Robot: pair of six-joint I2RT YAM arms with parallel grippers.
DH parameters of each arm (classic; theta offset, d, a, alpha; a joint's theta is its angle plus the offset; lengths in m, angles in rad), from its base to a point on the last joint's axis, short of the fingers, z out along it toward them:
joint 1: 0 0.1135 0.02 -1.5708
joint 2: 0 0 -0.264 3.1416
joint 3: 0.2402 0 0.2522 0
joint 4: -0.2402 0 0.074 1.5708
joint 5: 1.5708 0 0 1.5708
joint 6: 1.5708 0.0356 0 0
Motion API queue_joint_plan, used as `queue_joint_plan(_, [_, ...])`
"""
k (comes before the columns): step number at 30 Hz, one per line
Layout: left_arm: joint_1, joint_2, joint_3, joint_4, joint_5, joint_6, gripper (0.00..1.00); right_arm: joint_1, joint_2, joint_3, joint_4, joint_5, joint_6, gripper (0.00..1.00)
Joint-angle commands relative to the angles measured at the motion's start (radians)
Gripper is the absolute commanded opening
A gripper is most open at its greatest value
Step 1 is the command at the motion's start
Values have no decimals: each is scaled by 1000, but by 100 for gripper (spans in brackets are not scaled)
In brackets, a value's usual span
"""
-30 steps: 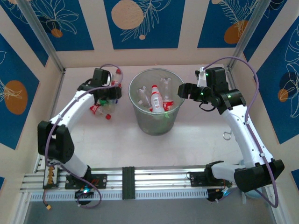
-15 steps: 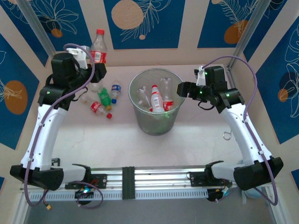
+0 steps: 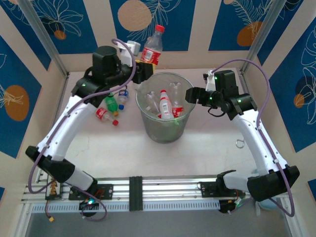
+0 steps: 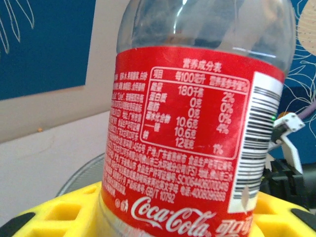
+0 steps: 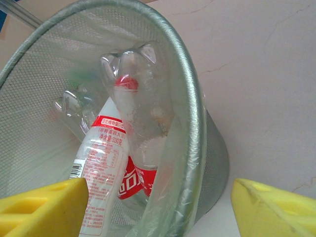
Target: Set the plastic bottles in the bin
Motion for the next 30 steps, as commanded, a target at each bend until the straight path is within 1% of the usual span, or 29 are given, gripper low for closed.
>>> queue_joint_plan(1, [-32, 14, -69, 84, -9, -35, 36, 7, -9, 14, -9, 9, 0, 77])
queue_joint_plan(3, [-41, 19, -110, 101, -3, -38, 40, 6, -6, 15, -8, 8, -1, 77])
queue_joint_plan(11, [-56, 22, -269, 141, 18, -99, 41, 11, 9, 8, 8, 2, 1, 77])
queue_joint_plan(18, [-67, 37, -301, 124, 34, -89, 45, 10, 22, 14, 12, 9, -10, 77])
queue_joint_plan(21, [-69, 44, -318, 153, 89, -56, 53, 10, 23, 15, 18, 10, -12, 77])
queue_joint_plan(24, [-69, 50, -315, 140, 95, -33, 65, 8, 22, 11, 16, 9, -14, 77])
queue_joint_plan(26, [-69, 51, -300, 126, 92, -18, 76, 7, 18, 9, 15, 11, -16, 76])
queue_joint_plan(30, [-70, 57, -255, 103, 81, 7, 93, 1, 16, 7, 11, 11, -17, 76])
